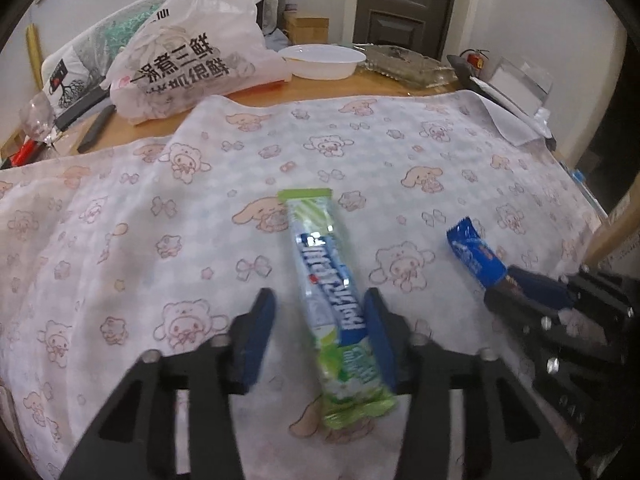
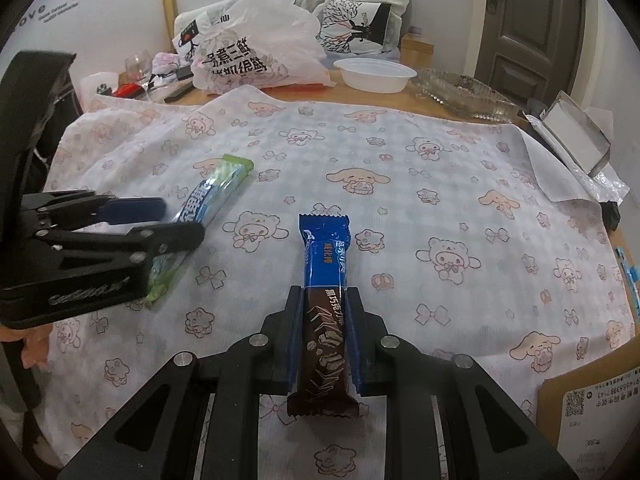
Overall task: Organize snacks
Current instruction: 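Grasp the green candy stick with the left gripper while the right gripper grasps the chocolate bar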
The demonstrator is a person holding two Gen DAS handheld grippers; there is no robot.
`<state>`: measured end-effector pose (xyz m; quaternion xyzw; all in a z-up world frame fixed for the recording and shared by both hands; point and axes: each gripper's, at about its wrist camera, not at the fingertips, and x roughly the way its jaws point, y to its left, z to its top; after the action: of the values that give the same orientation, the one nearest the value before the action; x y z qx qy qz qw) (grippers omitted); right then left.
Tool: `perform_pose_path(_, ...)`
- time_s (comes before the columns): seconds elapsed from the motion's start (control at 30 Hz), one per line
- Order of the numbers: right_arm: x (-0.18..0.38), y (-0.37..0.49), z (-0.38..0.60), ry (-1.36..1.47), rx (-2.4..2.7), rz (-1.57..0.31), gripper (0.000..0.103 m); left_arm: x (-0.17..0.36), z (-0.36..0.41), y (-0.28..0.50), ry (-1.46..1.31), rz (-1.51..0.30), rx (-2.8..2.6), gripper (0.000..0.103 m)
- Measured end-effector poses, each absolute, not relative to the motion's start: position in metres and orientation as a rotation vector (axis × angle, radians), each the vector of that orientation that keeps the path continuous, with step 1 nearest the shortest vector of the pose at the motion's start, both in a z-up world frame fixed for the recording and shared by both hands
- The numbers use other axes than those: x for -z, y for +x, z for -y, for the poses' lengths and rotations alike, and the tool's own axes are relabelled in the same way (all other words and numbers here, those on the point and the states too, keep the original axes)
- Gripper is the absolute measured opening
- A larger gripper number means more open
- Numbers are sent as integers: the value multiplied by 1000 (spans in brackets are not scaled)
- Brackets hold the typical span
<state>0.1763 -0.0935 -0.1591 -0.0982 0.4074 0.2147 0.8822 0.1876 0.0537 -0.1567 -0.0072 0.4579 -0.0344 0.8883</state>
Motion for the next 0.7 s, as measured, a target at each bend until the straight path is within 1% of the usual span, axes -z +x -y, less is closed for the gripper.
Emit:
perform_pose_path(0.07,159,176,94,-207,-450,-848,17,158,-47,192,16,-947,48,35)
perform_pose_path(0.13,160,176,94,-208,-452,-849,17,157,-43,196,23,-938,42,27)
perform_pose_path(0.23,160,177,95,-201,-459,-850,17,158,-41,198,33,-930,35,25)
perform_pose_path(0.33,160,176,93,-209,-467,-850,22,158,-38,196,48,-926,37,25)
perform_pose_path(0.4,160,174,88,-245,-474,-844,23,157,-37,194,44,-932,53,24)
perform_pose_path(0.43,160,174,86,-253,-483,-842,20,157,-36,192,47,-933,61,24)
perform_pose_path(0.47,160,175,85,-253,-490,-841,14,156,-35,190,48,-934,73,24)
perform_pose_path(0.7,149,153,78,-258,-503,-813,14,142,-36,153,41,-904,109,24)
